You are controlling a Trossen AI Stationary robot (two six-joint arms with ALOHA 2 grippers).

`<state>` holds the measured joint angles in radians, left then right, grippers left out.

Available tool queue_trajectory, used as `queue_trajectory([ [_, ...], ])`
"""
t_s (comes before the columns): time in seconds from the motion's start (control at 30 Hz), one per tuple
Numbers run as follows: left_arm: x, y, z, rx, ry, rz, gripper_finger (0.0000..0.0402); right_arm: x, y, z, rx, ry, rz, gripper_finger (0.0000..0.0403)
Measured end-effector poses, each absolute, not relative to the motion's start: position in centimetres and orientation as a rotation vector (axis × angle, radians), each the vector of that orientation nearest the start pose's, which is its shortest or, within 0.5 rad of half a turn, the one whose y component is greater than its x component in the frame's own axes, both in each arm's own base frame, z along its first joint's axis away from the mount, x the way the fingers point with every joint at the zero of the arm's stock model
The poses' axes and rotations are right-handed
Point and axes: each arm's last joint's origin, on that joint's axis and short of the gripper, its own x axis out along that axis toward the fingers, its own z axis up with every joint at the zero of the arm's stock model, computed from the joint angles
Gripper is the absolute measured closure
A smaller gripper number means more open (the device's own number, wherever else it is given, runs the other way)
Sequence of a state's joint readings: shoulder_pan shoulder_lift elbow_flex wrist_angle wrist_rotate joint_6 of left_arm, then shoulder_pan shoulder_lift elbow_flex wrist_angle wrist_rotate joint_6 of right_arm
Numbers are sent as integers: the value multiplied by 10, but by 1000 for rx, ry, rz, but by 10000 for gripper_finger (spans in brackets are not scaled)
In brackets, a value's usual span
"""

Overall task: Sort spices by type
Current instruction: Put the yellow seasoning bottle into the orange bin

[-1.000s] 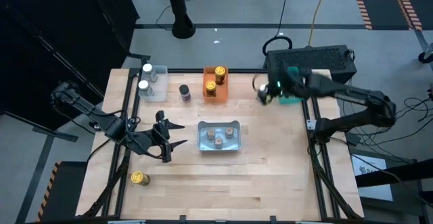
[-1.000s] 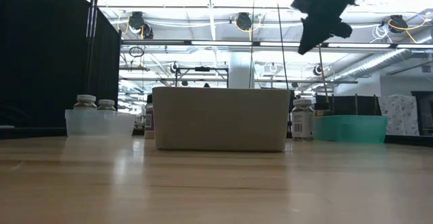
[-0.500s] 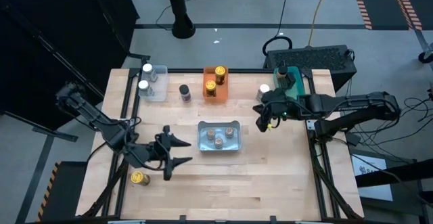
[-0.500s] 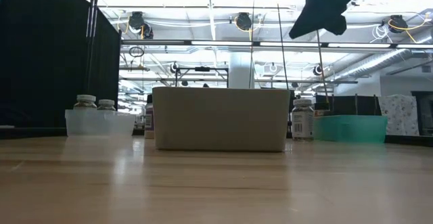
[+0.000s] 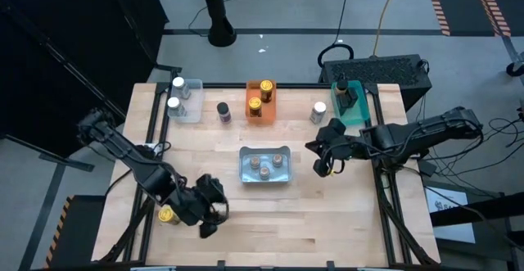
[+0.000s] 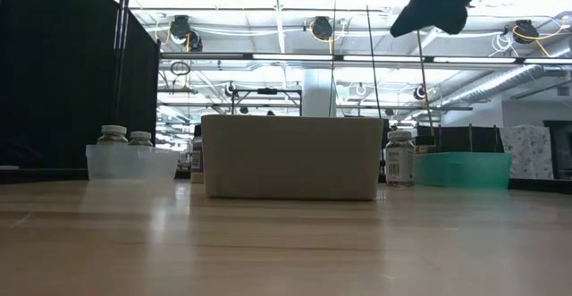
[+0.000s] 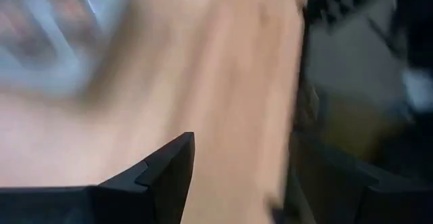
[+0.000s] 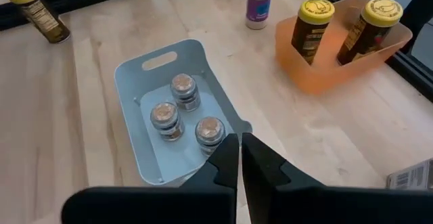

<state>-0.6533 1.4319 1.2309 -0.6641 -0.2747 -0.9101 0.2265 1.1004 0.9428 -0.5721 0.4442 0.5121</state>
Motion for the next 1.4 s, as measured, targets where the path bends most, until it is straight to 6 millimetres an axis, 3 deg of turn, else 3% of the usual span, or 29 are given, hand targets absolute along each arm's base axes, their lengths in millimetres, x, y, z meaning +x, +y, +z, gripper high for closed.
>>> queue_trajectory([
  [0.2, 210, -177, 302, -636, 1359, -40, 155, 219, 39, 298, 252, 603, -370, 403],
  [0.4, 179, -176, 295, -482, 1591, 63, 155, 223, 40, 297, 257, 591, -367, 403],
  [0.53, 163, -178, 293, -337, 1628, 88, 155, 227, 41, 293, 250, 609, -372, 403],
  [0.73, 146, -189, 285, -163, 1548, 92, 155, 232, 42, 288, 243, 628, -375, 403],
  [1.1, 127, -201, 281, -214, 1496, 198, 155, 233, 42, 288, 249, 620, -374, 403],
  [1.4, 129, -205, 281, -168, 1482, 85, 155, 234, 42, 290, 251, 600, -367, 403],
])
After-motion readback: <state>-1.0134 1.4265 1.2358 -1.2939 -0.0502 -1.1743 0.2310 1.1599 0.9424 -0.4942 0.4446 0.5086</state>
